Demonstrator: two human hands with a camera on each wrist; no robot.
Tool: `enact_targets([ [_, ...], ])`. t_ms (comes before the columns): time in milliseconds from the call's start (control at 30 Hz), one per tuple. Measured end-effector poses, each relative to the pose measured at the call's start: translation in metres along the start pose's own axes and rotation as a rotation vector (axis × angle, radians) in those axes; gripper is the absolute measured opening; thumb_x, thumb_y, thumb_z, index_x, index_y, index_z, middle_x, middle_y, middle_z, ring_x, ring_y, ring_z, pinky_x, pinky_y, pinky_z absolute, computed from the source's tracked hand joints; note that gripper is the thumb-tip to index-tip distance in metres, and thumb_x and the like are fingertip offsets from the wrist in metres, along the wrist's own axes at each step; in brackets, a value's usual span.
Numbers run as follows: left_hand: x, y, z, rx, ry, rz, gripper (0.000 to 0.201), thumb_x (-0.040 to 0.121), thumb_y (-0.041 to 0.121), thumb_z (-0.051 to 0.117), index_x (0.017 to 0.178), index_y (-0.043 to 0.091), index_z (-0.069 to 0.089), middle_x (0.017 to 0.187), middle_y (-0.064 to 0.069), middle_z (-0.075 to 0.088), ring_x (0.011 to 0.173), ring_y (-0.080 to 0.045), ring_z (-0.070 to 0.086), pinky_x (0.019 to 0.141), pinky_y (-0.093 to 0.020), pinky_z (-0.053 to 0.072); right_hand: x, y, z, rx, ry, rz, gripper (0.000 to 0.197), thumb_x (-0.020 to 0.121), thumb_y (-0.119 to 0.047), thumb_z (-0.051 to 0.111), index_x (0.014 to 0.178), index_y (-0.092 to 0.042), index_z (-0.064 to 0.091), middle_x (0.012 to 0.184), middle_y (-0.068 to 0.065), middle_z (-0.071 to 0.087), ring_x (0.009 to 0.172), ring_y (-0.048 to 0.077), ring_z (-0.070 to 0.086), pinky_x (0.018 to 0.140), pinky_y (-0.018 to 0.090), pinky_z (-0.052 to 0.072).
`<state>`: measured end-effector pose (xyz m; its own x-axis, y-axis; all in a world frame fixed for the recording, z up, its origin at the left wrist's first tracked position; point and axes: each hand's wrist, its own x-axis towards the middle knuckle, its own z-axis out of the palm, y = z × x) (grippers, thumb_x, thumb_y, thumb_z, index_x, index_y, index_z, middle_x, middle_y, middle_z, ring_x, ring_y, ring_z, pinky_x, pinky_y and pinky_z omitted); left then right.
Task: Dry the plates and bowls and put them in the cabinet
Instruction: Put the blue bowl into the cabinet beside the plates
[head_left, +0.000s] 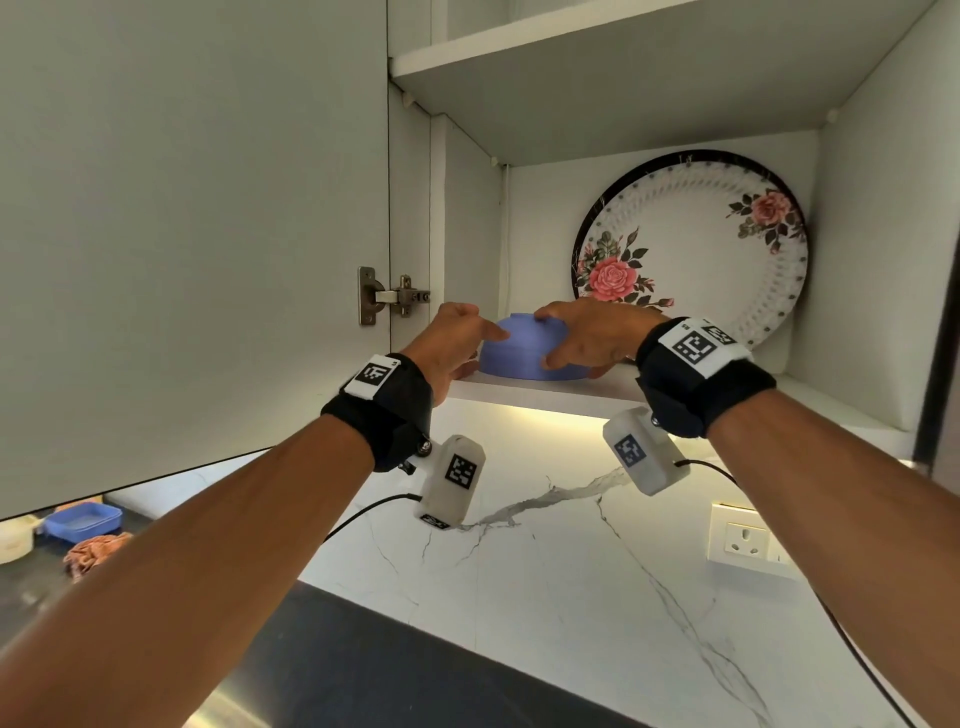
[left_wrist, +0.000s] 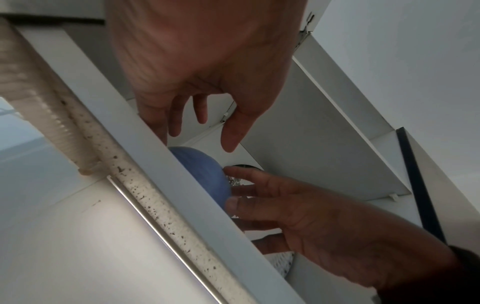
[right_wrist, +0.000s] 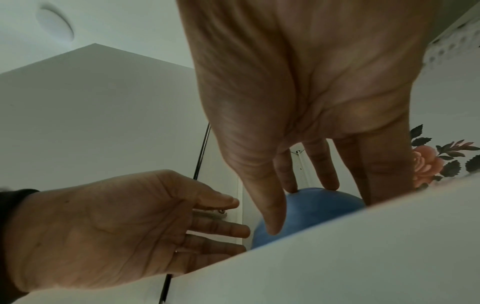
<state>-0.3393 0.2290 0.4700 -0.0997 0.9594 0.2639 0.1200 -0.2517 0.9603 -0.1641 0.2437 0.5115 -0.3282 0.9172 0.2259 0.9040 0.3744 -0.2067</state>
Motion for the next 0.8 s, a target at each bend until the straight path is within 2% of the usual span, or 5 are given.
enact_targets([
  [200, -0.023, -0.006, -0.004, -0.017, 0.11, 0.098, 0.047, 0.093, 0.01, 0.067, 0.134, 0.017, 0.048, 0.135, -0.009, 0.051, 0.122, -0.024, 0.051, 0.096, -0.037, 0.049, -0.02, -0.006, -0.002, -0.064, 0.097, -0.084, 0.078, 0.095, -0.039, 0.065, 0.158, -0.029, 0.021, 0.16, 0.01, 0.024, 0.141, 0.033, 0.039, 0.108, 0.041, 0.041],
  [300, -0.038, -0.017, -0.008, -0.034, 0.152, 0.14, 0.039, 0.091, 0.008, 0.066, 0.127, 0.017, 0.053, 0.131, -0.009, 0.058, 0.12, -0.024, 0.056, 0.091, -0.035, 0.05, -0.04, -0.024, 0.002, -0.037, 0.13, -0.165, 0.071, 0.095, -0.043, 0.064, 0.155, -0.032, 0.029, 0.158, 0.006, 0.026, 0.134, 0.03, 0.046, 0.097, 0.034, 0.04],
  [500, -0.083, -0.047, -0.009, -0.069, 0.229, 0.138, 0.018, 0.094, 0.008, 0.065, 0.111, 0.011, 0.064, 0.114, -0.011, 0.071, 0.109, -0.026, 0.066, 0.085, -0.033, 0.054, -0.078, -0.045, 0.026, 0.106, 0.191, -0.312, 0.061, 0.093, -0.046, 0.066, 0.147, -0.031, 0.045, 0.151, 0.001, 0.041, 0.129, 0.02, 0.049, 0.094, 0.028, 0.04],
  [633, -0.113, -0.073, -0.023, -0.088, 0.321, 0.101, 0.013, 0.094, 0.004, 0.062, 0.104, 0.008, 0.068, 0.104, -0.015, 0.075, 0.097, -0.024, 0.069, 0.086, -0.033, 0.054, -0.093, -0.055, 0.057, 0.218, 0.232, -0.389, 0.047, 0.094, -0.045, 0.066, 0.137, -0.029, 0.057, 0.137, -0.004, 0.055, 0.122, 0.017, 0.055, 0.102, 0.038, 0.046],
  [800, -0.142, -0.1, -0.056, -0.181, 0.428, 0.031, 0.017, 0.103, 0.012, 0.055, 0.107, 0.006, 0.07, 0.102, -0.012, 0.076, 0.099, -0.027, 0.072, 0.081, -0.028, 0.056, -0.108, -0.08, 0.091, 0.303, 0.241, -0.425, 0.033, 0.092, -0.045, 0.068, 0.122, -0.03, 0.066, 0.116, -0.008, 0.069, 0.105, 0.013, 0.063, 0.092, 0.036, 0.053],
])
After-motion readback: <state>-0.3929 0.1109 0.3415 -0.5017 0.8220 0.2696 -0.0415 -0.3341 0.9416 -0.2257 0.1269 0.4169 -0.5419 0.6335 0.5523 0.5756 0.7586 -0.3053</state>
